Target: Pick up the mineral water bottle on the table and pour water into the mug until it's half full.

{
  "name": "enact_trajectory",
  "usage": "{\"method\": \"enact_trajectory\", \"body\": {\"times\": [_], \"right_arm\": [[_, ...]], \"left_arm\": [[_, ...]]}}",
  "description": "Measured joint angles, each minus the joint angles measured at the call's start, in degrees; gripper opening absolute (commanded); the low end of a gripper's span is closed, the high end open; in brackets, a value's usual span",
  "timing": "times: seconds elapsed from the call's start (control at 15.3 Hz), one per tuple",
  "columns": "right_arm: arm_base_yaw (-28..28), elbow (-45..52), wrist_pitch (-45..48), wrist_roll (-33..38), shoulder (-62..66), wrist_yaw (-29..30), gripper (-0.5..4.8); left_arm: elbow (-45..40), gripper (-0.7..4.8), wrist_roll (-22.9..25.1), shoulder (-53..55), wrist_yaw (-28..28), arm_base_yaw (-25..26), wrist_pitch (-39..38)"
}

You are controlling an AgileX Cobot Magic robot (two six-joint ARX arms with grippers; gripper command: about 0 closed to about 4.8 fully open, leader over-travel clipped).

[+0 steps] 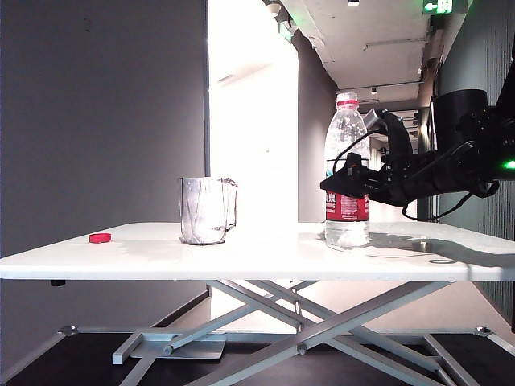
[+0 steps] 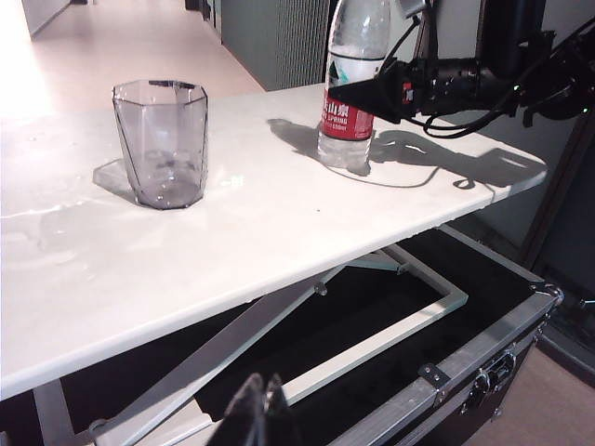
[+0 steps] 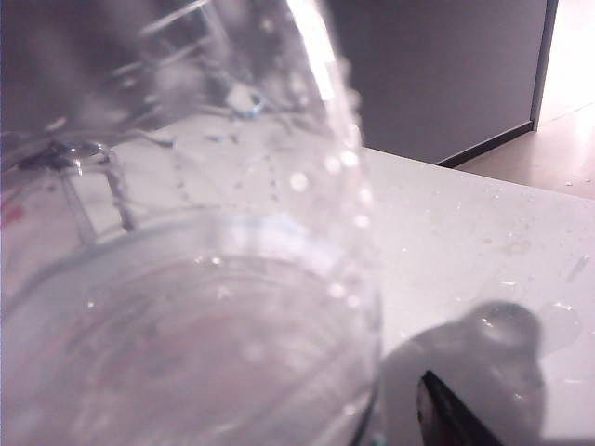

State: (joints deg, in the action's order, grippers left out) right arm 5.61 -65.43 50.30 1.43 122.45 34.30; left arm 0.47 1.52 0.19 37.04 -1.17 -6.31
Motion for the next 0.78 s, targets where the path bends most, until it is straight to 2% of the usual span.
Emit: {"method": "enact_trajectory", "body": {"times": [0.33,0.39,0.52,0.72,0.78], "right_arm": [[0.0,0.0,3.87,0.02,0.0,0.39,4.79],[0.0,0.0,4.22,0.02,0.0,0.39,4.54],[0.0,0.0,4.24,0.11,0.0,0.42,2.79],[0.02,0.0,4.39,0.02,0.0,0.61,2.77],[0.0,0.0,4.39,0.04,0.0,0.76,2.4]], "left_arm": [[0.0,-0.05,0.0,0.0,0.0,0.0,-0.83],[0.0,-0.05,-0.02,0.0,0.0,0.0,-0.83],[0.0,-0.05,0.0,-0.02,0.0,0.0,-0.83],[0.0,-0.05,0.0,-0.02,0.02,0.0,-0.85],[0.0,-0.05,0.0,-0.02,0.0,0.0,-0.83]]}}
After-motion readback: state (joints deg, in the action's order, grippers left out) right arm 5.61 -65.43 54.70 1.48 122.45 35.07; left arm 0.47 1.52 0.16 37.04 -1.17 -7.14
